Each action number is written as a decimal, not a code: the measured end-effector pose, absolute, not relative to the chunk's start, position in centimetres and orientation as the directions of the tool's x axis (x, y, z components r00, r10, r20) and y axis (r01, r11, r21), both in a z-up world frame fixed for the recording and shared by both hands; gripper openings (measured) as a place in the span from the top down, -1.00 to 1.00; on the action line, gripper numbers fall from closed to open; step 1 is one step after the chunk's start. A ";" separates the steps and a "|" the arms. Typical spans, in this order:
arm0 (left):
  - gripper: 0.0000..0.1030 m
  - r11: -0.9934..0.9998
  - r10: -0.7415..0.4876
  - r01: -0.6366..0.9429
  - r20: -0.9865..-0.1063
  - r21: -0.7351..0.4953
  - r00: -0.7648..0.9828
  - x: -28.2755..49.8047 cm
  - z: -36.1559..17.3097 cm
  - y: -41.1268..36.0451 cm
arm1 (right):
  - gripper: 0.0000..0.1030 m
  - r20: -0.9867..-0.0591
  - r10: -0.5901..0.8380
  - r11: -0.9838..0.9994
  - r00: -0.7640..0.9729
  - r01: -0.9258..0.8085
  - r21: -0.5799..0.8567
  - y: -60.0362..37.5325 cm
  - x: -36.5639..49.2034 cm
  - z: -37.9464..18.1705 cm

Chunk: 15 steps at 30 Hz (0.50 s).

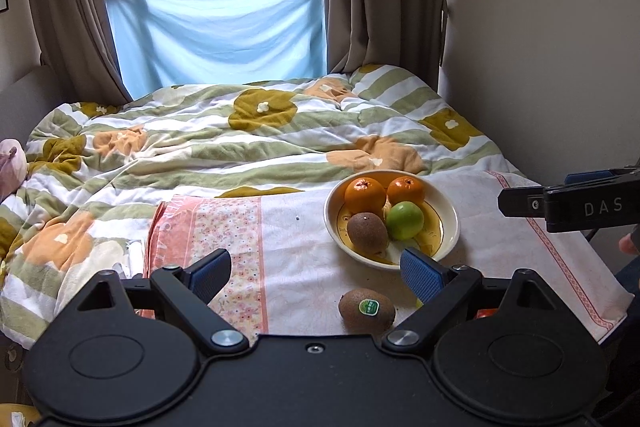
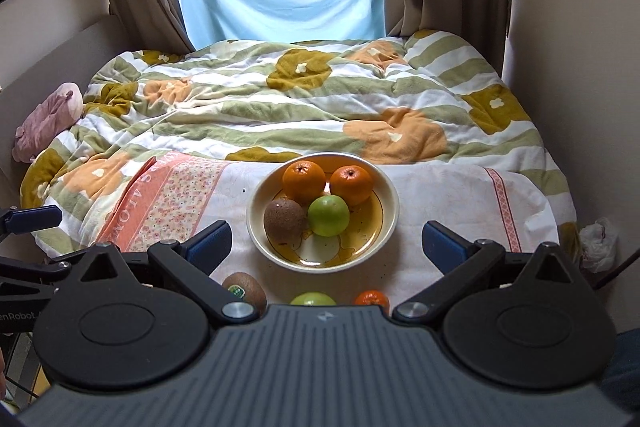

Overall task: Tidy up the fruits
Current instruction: 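Lift both open tools away from the bowl, then move the open left tool down around the large red tomato-like fruit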

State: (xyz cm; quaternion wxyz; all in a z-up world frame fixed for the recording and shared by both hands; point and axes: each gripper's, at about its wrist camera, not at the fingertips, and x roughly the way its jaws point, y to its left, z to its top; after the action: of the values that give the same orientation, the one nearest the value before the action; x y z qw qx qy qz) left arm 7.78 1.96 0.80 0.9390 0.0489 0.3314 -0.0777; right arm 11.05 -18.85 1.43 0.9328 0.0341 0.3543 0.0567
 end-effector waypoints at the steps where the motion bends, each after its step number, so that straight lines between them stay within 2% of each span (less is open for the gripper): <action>1: -0.83 0.982 -0.116 0.182 -0.630 0.041 0.768 7.4 0.6 2.0 | -1.00 -0.659 0.119 0.992 0.742 -0.071 0.100 -18.9 10.5 1.1; 15: -0.77 0.976 -0.177 0.211 -0.729 -0.045 0.662 4.8 -7.3 1.1 | -1.00 -0.722 0.039 0.998 0.690 0.014 0.067 -19.5 6.7 -7.0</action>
State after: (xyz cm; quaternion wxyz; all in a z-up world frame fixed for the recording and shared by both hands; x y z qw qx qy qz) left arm 4.84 1.05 -7.32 0.9112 0.0216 0.3973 -0.1065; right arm 6.69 -19.54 -7.00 0.9187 0.0337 0.3934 0.0068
